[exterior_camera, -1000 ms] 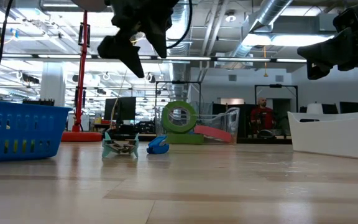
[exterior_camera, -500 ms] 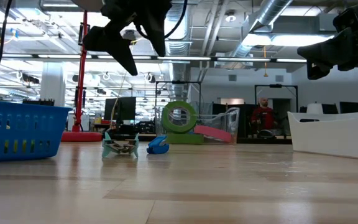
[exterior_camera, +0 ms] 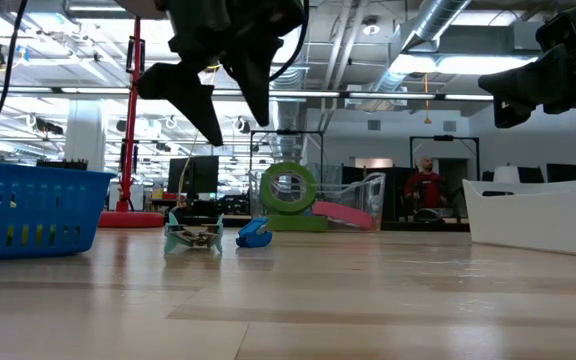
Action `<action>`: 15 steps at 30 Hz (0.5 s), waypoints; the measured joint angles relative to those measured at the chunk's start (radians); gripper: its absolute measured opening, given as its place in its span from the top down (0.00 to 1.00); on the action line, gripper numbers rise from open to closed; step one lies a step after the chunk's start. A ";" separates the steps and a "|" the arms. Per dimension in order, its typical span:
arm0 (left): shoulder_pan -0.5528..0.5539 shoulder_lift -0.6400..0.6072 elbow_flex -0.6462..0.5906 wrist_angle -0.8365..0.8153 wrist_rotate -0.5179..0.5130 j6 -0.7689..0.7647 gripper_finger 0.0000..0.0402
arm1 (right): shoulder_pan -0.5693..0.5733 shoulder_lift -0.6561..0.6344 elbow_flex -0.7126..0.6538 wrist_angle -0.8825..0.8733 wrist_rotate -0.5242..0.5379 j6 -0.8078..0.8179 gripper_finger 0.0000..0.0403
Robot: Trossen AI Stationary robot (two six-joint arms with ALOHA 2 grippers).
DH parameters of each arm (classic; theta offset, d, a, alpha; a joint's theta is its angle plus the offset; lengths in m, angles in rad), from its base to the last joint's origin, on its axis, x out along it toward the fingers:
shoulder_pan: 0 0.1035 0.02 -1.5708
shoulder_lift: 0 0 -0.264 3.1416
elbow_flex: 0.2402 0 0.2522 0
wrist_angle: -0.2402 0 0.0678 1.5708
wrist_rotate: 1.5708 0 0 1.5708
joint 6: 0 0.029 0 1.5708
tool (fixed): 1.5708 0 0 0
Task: Pick and place Stapler, Stapler remover, tape
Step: Put the blue stapler into the blue bin
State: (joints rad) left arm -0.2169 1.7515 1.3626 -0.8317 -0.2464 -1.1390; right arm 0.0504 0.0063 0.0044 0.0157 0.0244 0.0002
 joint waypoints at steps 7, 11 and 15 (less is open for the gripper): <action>0.000 0.001 -0.001 0.003 -0.044 0.000 0.21 | 0.000 0.000 0.000 0.000 0.000 0.000 1.00; 0.000 0.001 -0.001 0.003 -0.045 0.000 0.14 | 0.000 0.000 0.000 0.000 0.000 0.000 1.00; 0.000 0.001 -0.001 0.003 -0.047 0.000 0.11 | 0.000 0.000 0.000 0.000 0.000 0.000 1.00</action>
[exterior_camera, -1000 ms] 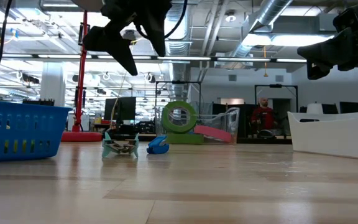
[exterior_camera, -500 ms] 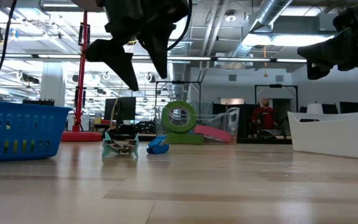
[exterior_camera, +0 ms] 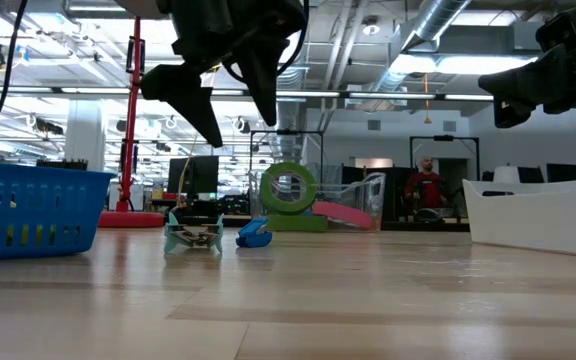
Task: Pick and place Stapler, Stapler remover, tape
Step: Put the blue stapler into the blue bin
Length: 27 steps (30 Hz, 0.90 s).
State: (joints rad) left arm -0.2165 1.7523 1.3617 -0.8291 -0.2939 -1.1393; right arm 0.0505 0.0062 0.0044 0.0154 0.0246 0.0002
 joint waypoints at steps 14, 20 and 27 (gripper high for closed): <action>0.000 0.009 0.000 0.028 -0.026 -0.003 0.15 | 0.000 0.000 0.000 0.000 0.000 0.000 1.00; -0.002 0.047 0.000 0.069 -0.034 -0.004 0.15 | 0.000 0.000 0.000 0.000 0.000 0.000 1.00; -0.002 0.090 0.000 0.107 -0.036 -0.004 0.15 | 0.000 0.000 0.000 0.000 0.000 0.000 1.00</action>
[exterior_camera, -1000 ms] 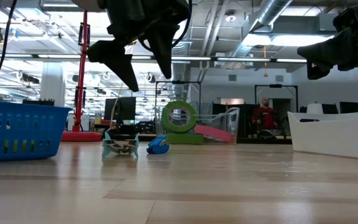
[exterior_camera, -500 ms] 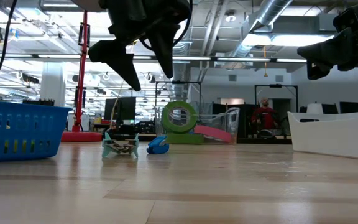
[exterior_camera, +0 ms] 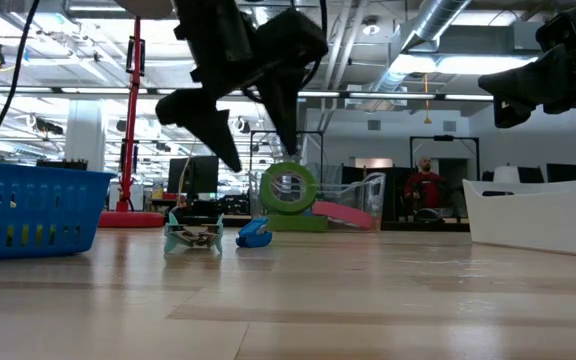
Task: Pick and place Stapler, Stapler remover, tape
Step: Put the blue stapler into the blue bin
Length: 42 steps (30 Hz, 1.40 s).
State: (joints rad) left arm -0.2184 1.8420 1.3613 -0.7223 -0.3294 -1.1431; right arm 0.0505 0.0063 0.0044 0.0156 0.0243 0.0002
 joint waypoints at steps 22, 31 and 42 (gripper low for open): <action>0.006 0.042 0.000 0.028 -0.045 -0.026 0.15 | 0.000 0.000 0.000 0.000 0.000 0.000 1.00; 0.006 0.042 0.000 0.033 -0.044 -0.020 0.15 | 0.000 0.000 0.000 0.000 0.000 0.000 1.00; 0.008 0.042 0.000 0.035 -0.035 -0.025 0.15 | 0.000 0.000 0.000 0.000 0.000 0.000 1.00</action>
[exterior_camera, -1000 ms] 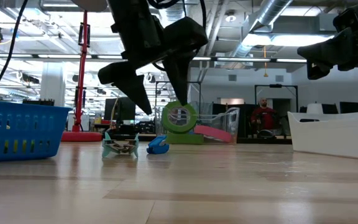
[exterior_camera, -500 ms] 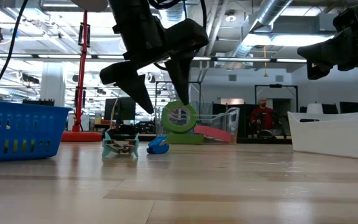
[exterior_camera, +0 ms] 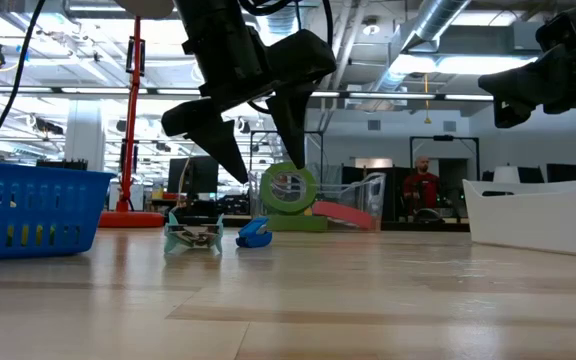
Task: Pick and place Stapler, Stapler remover, tape
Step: Put the blue stapler into the blue bin
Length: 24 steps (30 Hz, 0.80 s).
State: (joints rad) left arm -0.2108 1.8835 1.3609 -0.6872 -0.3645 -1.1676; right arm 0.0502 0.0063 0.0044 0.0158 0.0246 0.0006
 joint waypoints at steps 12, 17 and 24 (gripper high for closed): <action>0.006 0.048 -0.051 0.080 0.050 -0.025 0.15 | 0.000 0.000 0.000 0.000 0.000 0.000 1.00; 0.008 0.068 -0.085 0.085 0.060 -0.028 0.17 | 0.000 0.000 0.000 0.000 0.000 0.000 1.00; 0.010 0.071 -0.119 0.130 0.060 -0.027 0.26 | 0.000 0.000 0.000 0.000 0.000 0.000 1.00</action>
State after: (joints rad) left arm -0.2008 1.9545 1.2417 -0.5571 -0.3044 -1.1950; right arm 0.0505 0.0059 0.0044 0.0154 0.0242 0.0002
